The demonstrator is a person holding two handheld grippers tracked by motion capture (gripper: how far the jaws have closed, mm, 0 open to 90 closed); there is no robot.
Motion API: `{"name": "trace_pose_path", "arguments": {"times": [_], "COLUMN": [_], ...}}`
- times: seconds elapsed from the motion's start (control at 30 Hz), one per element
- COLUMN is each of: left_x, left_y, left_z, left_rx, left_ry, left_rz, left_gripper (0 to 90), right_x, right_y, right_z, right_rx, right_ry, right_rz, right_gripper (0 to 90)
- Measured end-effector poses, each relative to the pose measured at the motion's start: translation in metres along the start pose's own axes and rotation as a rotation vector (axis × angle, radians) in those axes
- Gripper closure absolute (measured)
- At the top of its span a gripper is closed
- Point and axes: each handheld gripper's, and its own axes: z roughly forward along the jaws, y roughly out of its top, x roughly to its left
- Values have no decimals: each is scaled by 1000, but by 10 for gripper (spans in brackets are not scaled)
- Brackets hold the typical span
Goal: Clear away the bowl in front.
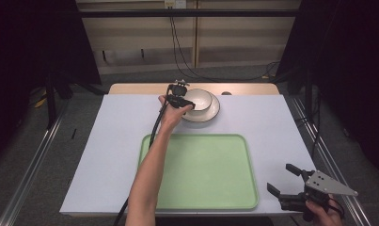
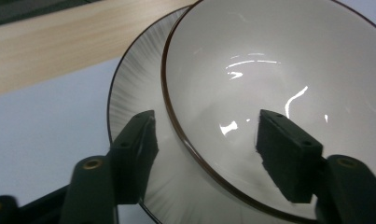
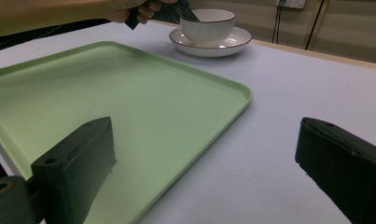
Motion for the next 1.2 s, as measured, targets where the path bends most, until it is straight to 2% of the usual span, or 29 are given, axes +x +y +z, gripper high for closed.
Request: {"name": "trace_pose_path", "arguments": {"times": [0.03,0.1,0.13,0.17,0.3,0.4,0.5,0.57,0.67,0.77,0.9,0.93,0.97,1.0,1.03,1.1,1.2], "left_x": [0,3,6,6,9,11,9,5,4,3,4,6,6,1,1,3,5], "left_y": [0,-1,-2,-2,-1,-1,-2,-3,-4,-4,-4,-4,-4,-4,-4,-3,-3], "left_z": [0,1,4,4,5,4,6,7,9,9,9,9,9,9,9,8,6], "left_rx": [0,-8,-21,-21,-11,-1,7,24,21,20,6,3,3,-12,-1,-14,-16], "left_ry": [0,-3,-46,-46,-60,-62,-65,-40,-44,-51,-57,-82,-82,-56,-55,-68,-82], "left_rz": [0,-37,-73,-73,-90,-75,-56,-37,-49,-39,-69,-126,-126,-138,-126,-167,-169], "left_gripper": [423,456,474,512,559,620,598,618,650,647,742,758,757,761,772,795,821], "right_x": [0,0,1,1,1,0,0,0,0,0,0,0,0,0,0,0,0], "right_y": [0,0,0,0,0,0,0,0,0,0,0,0,0,1,1,1,1], "right_z": [0,-1,-1,-1,0,0,-1,0,0,-1,-1,-1,-1,-2,-2,-2,-2], "right_rx": [2,1,0,0,-2,-3,-2,3,3,-1,-3,-5,-5,-4,-7,-9,-11], "right_ry": [6,7,2,2,5,1,-1,-3,-2,5,-5,-9,-9,-10,-9,-13,-8], "right_rz": [3,0,-3,-3,3,3,1,6,4,-2,0,-1,-1,-12,-8,-9,-7], "right_gripper": [45,45,45,45,48,48,48,48,48,48,48,48,48,49,49,49,49]}}
